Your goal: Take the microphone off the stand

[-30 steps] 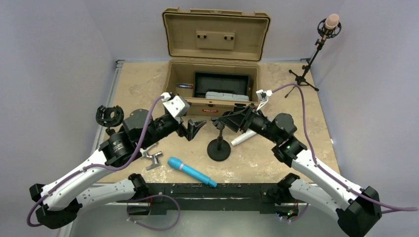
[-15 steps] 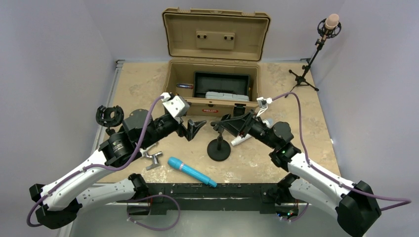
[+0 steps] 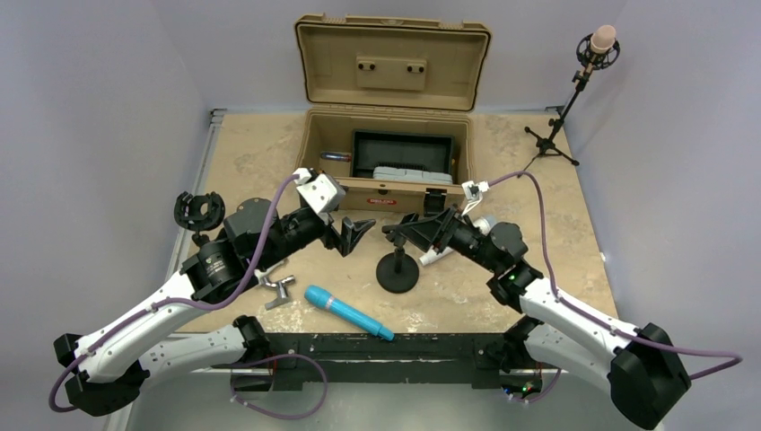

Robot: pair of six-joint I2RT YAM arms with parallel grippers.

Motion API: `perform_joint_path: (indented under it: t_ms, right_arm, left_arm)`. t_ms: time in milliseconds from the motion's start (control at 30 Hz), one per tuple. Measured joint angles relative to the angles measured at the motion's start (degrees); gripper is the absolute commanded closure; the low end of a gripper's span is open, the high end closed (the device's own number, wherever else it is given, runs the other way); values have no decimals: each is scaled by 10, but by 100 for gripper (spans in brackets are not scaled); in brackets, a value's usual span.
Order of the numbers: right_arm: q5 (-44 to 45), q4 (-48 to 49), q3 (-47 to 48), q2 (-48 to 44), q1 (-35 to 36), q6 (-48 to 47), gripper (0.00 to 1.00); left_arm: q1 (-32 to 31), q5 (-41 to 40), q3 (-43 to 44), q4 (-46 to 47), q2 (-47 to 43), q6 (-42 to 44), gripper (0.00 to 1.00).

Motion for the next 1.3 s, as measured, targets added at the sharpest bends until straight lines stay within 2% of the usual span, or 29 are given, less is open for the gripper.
perform_joint_path:
  t_ms: [367, 500, 633, 800, 933, 1000, 1100, 1300]
  right_arm:
    - [0, 3, -27, 34, 0, -4, 36]
    - [1, -12, -20, 32, 0, -10, 24]
    - [30, -131, 49, 29, 0, -57, 15]
    - [124, -279, 163, 22, 0, -127, 11]
    - [201, -347, 217, 8, 0, -162, 16]
    - [267, -387, 228, -9, 1, -158, 18]
    - [372, -442, 218, -81, 0, -129, 20]
    - [539, -422, 123, -301, -1, -60, 16]
  left_arm:
    - [-1, 1, 0, 0, 0, 0, 20]
    - [-4, 2, 0, 0, 1, 0, 20]
    - [-4, 3, 0, 0, 3, 0, 20]
    - [-4, 3, 0, 0, 4, 0, 20]
    - [-5, 3, 0, 0, 4, 0, 20]
    - [-7, 3, 0, 0, 4, 0, 20]
    - [-8, 3, 0, 0, 4, 0, 20]
    - [-9, 5, 0, 0, 4, 0, 20]
